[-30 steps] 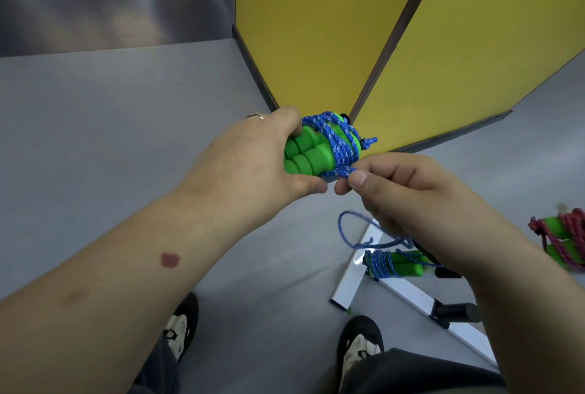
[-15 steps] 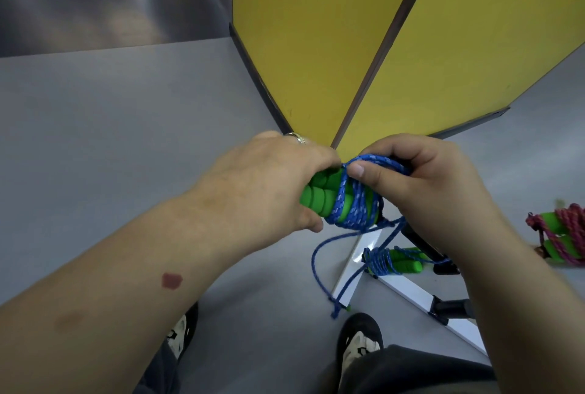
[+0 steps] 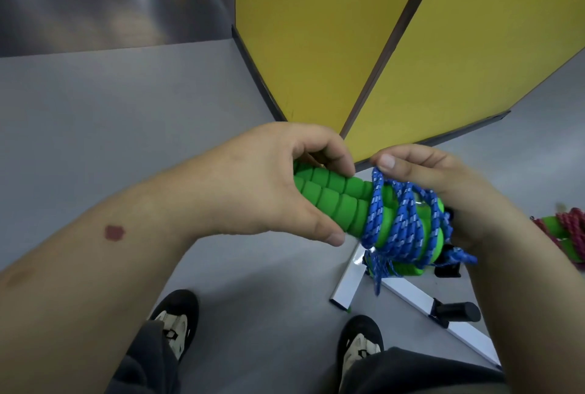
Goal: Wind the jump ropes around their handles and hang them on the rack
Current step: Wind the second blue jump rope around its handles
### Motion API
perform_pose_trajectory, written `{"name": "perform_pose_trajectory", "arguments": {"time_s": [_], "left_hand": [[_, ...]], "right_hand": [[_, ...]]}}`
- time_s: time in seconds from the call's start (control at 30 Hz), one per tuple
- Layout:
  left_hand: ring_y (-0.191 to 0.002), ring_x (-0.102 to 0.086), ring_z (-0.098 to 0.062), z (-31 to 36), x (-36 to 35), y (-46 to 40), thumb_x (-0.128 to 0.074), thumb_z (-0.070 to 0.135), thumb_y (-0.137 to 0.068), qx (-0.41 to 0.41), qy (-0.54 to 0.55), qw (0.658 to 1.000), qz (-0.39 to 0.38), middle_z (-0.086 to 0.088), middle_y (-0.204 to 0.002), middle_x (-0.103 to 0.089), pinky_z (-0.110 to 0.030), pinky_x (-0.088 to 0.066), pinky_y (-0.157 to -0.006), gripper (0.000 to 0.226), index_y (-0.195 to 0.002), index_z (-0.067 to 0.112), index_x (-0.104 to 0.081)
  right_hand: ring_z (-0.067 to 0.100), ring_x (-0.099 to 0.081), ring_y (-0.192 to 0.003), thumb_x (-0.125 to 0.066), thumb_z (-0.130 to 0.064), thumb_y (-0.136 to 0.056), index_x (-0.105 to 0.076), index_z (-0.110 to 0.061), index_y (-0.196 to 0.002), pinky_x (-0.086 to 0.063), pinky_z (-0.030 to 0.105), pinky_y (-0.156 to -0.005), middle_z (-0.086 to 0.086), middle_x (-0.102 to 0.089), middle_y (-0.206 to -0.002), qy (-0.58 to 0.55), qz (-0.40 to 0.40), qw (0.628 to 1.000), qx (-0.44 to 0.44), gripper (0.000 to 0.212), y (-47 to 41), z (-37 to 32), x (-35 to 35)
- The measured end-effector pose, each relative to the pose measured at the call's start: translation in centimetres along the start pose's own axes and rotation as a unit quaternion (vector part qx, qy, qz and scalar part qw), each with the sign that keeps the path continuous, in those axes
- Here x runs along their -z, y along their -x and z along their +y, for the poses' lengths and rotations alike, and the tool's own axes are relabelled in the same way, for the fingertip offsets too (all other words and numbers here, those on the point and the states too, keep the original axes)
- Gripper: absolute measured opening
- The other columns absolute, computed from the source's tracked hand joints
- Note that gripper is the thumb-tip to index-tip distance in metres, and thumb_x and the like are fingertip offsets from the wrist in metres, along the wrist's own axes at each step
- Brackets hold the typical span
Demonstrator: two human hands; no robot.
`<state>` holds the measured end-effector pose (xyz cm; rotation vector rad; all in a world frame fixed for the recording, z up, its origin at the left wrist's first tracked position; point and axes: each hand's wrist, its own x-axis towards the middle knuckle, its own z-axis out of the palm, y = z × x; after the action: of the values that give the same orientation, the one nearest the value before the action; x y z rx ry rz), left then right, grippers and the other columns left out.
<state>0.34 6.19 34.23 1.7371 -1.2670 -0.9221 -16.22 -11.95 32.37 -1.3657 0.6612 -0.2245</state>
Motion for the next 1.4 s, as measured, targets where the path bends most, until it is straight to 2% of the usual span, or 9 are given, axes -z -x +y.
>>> {"name": "perform_pose_trajectory", "arguments": {"time_s": [0.1,0.17,0.27,0.43,0.73,1.0,1.13,1.23,1.4], "left_hand": [[-0.086,-0.072,-0.011,-0.3,0.4,-0.2,-0.103,0.032,-0.049,-0.026,0.066,0.997,0.027,0.007,-0.1,-0.073,-0.025,-0.06,-0.071,0.059,-0.098,0.037,-0.071],[-0.087,-0.073,-0.017,-0.5,0.5,-0.4,-0.099,0.034,-0.049,-0.025,0.098,0.993,0.064,0.004,-0.099,-0.074,-0.03,-0.062,-0.071,0.056,-0.097,0.034,-0.071],[-0.083,-0.073,-0.02,-0.6,0.2,-0.6,-0.101,0.039,-0.053,0.002,0.072,0.991,0.114,0.002,-0.094,-0.074,-0.033,-0.062,-0.069,0.055,-0.097,0.034,-0.068],[-0.087,-0.061,-0.002,-0.9,0.0,-0.9,-0.089,0.036,-0.069,0.029,0.011,0.989,0.145,0.011,-0.11,-0.057,-0.013,-0.048,-0.065,0.043,-0.102,0.04,-0.062],[-0.094,-0.058,0.001,-1.6,-0.2,-1.4,-0.093,0.047,-0.064,0.059,-0.082,0.975,0.196,0.012,-0.117,-0.057,-0.011,-0.044,-0.066,0.063,-0.118,0.043,-0.06],[-0.098,-0.051,0.002,-2.0,-0.2,-1.2,-0.097,0.038,-0.064,0.044,-0.175,0.974,0.136,0.02,-0.111,-0.044,-0.011,-0.039,-0.071,0.063,-0.114,0.042,-0.058],[-0.102,-0.05,0.003,-1.5,-0.5,-0.8,-0.098,0.035,-0.063,0.028,-0.18,0.98,0.075,0.021,-0.117,-0.039,-0.015,-0.046,-0.077,0.064,-0.114,0.051,-0.062],[-0.104,-0.049,0.005,-1.2,-0.6,-0.6,-0.098,0.035,-0.063,0.021,-0.174,0.984,0.045,0.023,-0.116,-0.038,-0.011,-0.044,-0.076,0.06,-0.11,0.055,-0.065],[-0.103,-0.056,0.005,-0.7,-0.4,-0.5,-0.1,0.026,-0.058,-0.013,-0.093,0.994,0.058,0.023,-0.113,-0.054,-0.012,-0.048,-0.078,0.058,-0.1,0.051,-0.07]], "right_hand": [[0.02,-0.067,-0.058,-0.091,-0.022,-0.058,-0.076,-0.009,-0.081,-0.053,0.026,-0.049,0.008,-0.071,-0.074,-0.085,-0.039,0.995,-0.035,0.03,-0.5,1.2,-0.1],[0.015,-0.046,-0.053,-0.072,-0.015,-0.088,-0.065,-0.015,-0.076,-0.037,0.023,-0.046,0.002,-0.055,-0.065,-0.071,-0.032,0.996,-0.043,0.013,-0.7,2.0,-0.5],[0.009,-0.027,-0.052,-0.045,-0.006,-0.103,-0.058,-0.024,-0.066,-0.02,0.024,-0.047,-0.001,-0.043,-0.063,0.015,-0.011,0.999,-0.048,0.043,-0.6,2.5,-1.7],[0.016,-0.019,-0.056,-0.053,-0.029,-0.102,-0.071,-0.016,-0.089,-0.015,0.032,-0.051,0.002,-0.036,-0.064,0.126,-0.035,0.989,-0.071,0.026,0.1,1.6,-3.1],[0.012,-0.027,-0.047,-0.05,-0.029,-0.103,-0.073,-0.013,-0.098,-0.021,0.026,-0.047,-0.002,-0.039,-0.058,0.178,-0.089,0.978,-0.064,0.029,1.5,0.4,-3.2],[0.017,-0.031,-0.055,-0.068,-0.043,-0.091,-0.073,-0.013,-0.093,-0.027,0.031,-0.051,0.001,-0.038,-0.06,0.298,-0.096,0.949,0.035,0.03,2.6,-1.7,-2.9],[0.02,-0.051,-0.054,-0.069,-0.033,-0.091,-0.076,-0.014,-0.09,-0.042,0.033,-0.052,0.01,-0.065,-0.067,0.302,-0.095,0.945,0.083,0.019,2.9,-2.2,-2.6],[0.033,-0.066,-0.067,-0.077,-0.042,-0.076,-0.078,-0.021,-0.084,-0.054,0.047,-0.06,0.01,-0.073,-0.075,0.311,-0.05,0.942,0.115,0.022,2.9,-2.3,-2.5],[0.035,-0.068,-0.067,-0.083,-0.04,-0.065,-0.077,-0.018,-0.076,-0.057,0.045,-0.061,0.018,-0.072,-0.076,0.273,0.018,0.953,0.132,0.026,2.3,-1.7,-1.8]]}}
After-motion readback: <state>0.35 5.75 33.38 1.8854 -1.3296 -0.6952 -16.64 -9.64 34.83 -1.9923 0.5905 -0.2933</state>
